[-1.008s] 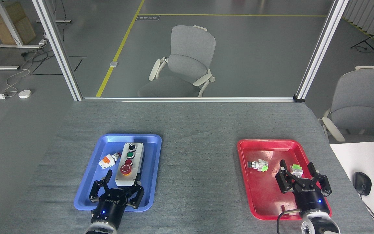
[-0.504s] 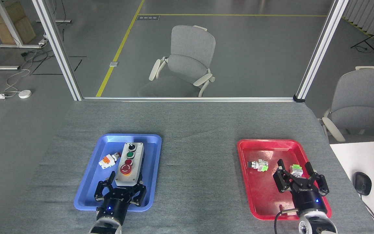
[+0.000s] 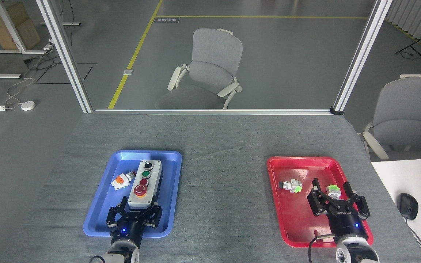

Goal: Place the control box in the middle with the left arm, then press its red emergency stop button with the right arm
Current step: 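Close the left gripper on the control box's near end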

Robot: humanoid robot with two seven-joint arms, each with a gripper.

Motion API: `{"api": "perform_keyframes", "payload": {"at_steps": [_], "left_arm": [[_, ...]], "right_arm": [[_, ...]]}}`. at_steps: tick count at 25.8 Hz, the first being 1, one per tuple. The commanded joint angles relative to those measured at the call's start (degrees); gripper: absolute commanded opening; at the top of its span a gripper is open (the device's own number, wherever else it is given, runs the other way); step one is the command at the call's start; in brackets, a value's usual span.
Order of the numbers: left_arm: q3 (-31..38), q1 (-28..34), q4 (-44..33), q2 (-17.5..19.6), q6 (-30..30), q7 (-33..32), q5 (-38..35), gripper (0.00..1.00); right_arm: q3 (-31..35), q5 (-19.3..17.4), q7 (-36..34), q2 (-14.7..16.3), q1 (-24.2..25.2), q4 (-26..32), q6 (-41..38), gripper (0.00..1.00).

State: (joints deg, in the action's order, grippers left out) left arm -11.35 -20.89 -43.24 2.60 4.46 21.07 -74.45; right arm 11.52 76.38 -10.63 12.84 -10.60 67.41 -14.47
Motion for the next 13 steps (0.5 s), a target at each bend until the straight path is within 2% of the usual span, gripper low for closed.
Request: {"api": "perform_keyframes", "payload": {"at_steps": [1, 6, 10, 12, 13], "left_arm": [[0.0, -2.6, 3.3, -0.1, 0.4, 1.4, 0.7, 0.99], [0.0, -4.8, 6.9, -1.1, 0.5, 1.4, 1.1, 0.98], [0.0, -5.7, 9.8, -1.3, -0.7, 2.2, 2.0, 0.53], [0.0, -5.9, 11.4, -1.7, -1.1, 2.3, 3.4, 0.42], [0.0, -6.1, 11.9, -1.9, -1.1, 2.5, 3.9, 0.41]], "right_arm": [[0.0, 0.0, 0.0, 0.2, 0.0, 0.0, 0.0, 0.99], [0.0, 0.0, 0.0, 0.3, 0.0, 0.0, 0.1, 0.99], [0.1, 0.0, 0.0, 0.3, 0.0, 0.0, 0.1, 0.99], [0.1, 0.0, 0.0, 0.3, 0.0, 0.0, 0.1, 0.99], [0.1, 0.0, 0.0, 0.3, 0.0, 0.0, 0.1, 0.99]]}}
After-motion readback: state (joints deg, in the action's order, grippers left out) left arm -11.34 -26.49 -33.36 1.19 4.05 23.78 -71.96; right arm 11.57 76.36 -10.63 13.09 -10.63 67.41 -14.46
